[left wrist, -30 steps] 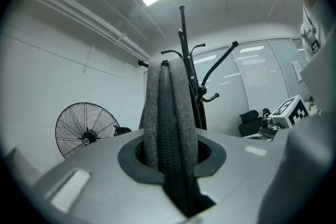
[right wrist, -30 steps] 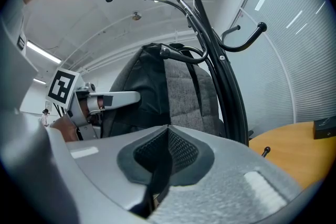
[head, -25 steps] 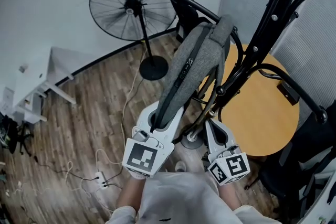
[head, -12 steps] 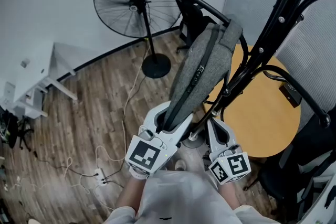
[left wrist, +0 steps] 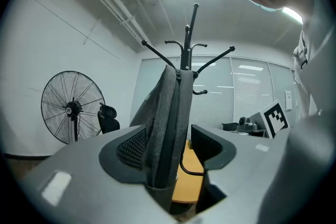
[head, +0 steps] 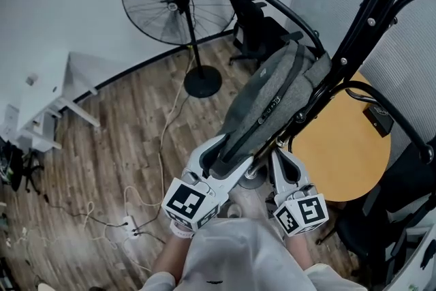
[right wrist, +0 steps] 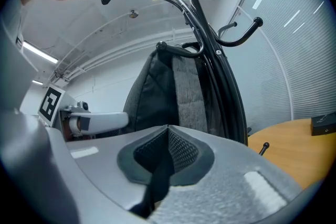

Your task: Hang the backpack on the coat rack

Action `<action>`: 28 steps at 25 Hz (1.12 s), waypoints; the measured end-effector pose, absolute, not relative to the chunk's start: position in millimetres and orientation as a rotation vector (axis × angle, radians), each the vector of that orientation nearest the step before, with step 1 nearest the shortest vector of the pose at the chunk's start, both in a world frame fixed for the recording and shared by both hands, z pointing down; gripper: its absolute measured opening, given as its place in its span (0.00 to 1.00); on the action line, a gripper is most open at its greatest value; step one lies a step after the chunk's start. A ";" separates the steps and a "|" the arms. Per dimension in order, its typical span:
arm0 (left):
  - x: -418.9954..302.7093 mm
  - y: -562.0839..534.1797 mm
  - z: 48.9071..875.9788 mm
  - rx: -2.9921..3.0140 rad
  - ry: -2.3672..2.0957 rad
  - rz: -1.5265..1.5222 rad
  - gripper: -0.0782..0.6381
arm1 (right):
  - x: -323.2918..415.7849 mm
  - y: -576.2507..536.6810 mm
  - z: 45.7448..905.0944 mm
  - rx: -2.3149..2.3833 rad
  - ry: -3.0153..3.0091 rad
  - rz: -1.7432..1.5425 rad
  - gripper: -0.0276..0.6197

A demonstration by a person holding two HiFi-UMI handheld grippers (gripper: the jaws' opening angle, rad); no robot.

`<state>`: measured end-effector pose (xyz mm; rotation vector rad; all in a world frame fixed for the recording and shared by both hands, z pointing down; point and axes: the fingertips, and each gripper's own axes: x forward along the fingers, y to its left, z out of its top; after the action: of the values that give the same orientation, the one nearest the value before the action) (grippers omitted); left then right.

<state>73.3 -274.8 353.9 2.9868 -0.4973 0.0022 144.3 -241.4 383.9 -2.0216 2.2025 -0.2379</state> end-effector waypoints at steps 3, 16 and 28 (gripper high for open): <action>67.3 -277.6 355.4 2.949 -0.499 -0.033 0.48 | 146.0 -242.8 383.4 -2.027 2.202 -0.237 0.05; 29.8 -292.5 371.5 2.886 -0.635 0.006 0.43 | 145.1 -250.8 379.4 -2.041 2.224 -0.203 0.05; -19.5 -312.0 399.4 2.761 -0.934 0.065 0.18 | 149.6 -257.1 382.0 -2.099 2.268 -0.143 0.04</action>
<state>-19.5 -312.0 399.4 2.7611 -0.9337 0.0654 149.6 -257.1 382.0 -2.0992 2.2682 -0.1425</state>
